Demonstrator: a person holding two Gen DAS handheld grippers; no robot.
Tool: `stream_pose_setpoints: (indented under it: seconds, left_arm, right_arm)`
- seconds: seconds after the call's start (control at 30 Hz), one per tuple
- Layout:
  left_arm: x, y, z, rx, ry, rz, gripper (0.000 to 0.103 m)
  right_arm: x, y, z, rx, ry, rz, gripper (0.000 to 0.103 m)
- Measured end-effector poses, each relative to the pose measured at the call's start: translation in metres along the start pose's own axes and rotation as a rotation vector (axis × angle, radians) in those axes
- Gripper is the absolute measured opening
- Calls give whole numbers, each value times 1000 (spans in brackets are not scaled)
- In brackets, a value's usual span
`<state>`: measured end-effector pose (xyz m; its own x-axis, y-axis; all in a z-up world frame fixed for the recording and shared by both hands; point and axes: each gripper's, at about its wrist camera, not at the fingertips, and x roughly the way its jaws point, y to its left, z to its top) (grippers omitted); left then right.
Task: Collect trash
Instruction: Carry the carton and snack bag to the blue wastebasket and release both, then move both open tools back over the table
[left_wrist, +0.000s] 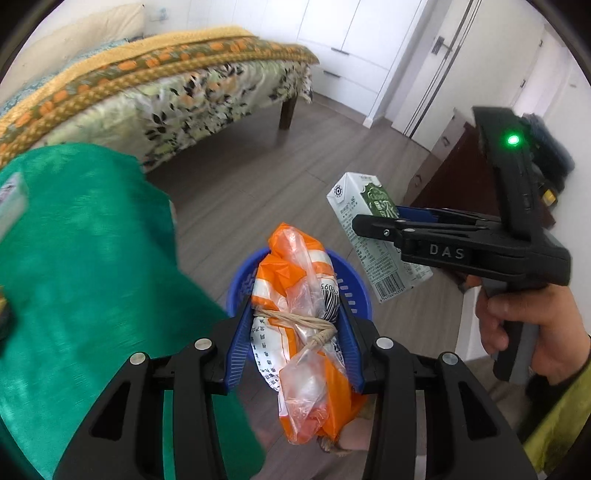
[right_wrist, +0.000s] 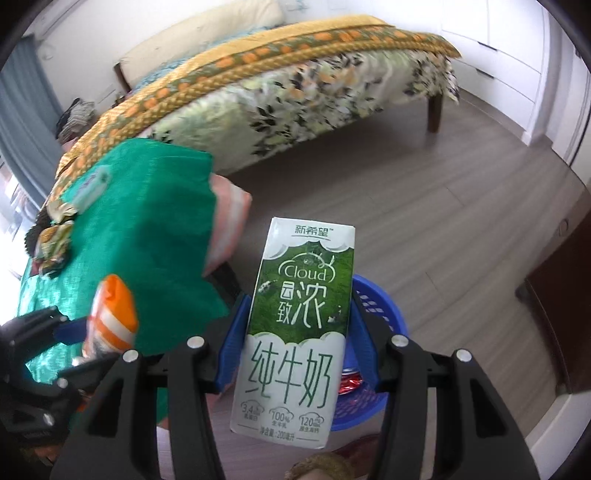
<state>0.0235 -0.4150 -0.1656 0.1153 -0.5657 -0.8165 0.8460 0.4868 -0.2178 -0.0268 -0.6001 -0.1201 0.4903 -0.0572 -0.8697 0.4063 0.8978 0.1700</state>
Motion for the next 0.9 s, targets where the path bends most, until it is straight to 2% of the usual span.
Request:
stream_pose_setpoints:
  seconds: [0.17, 0.3, 0.33, 0.37, 0.43, 0.5, 0.53, 0.63, 0.77, 0.87, 0.9]
  left_arm:
    - [47, -4, 6, -25, 42, -9, 43]
    - [70, -7, 8, -21, 46, -8, 46]
    - [76, -7, 10, -21, 45, -6, 59]
    - [82, -7, 12, -23, 42, 6, 76]
    - [84, -7, 13, -30, 19, 24, 85]
    - [78, -8, 15, -35, 2, 31, 89]
    - [73, -9, 16, -35, -12, 35, 92]
    - [39, -14, 11, -11, -117, 65, 98]
    - [-12, -18, -4, 23, -226, 111, 98]
    - [-37, -17, -13, 24, -211, 174, 98]
    - [-43, -17, -18, 31, -208, 171, 98]
  right_arm:
    - [14, -30, -2, 47, 14, 18, 51]
    - [24, -48, -1, 84, 27, 46, 53]
    - [27, -51, 0, 96, 30, 57, 61]
    - [28, -56, 0, 116, 29, 61, 64]
    - [27, -62, 1, 137, 24, 66, 65]
    - [20, -64, 2, 137, 2, 49, 69]
    - [15, -66, 2, 134, -15, 33, 74]
    - [2, -66, 2, 130, -67, -4, 89]
    - [-27, -53, 3, 102, -186, -35, 94]
    - [-49, -32, 4, 46, -291, -46, 97]
    - [-54, -24, 5, 24, -322, -49, 98]
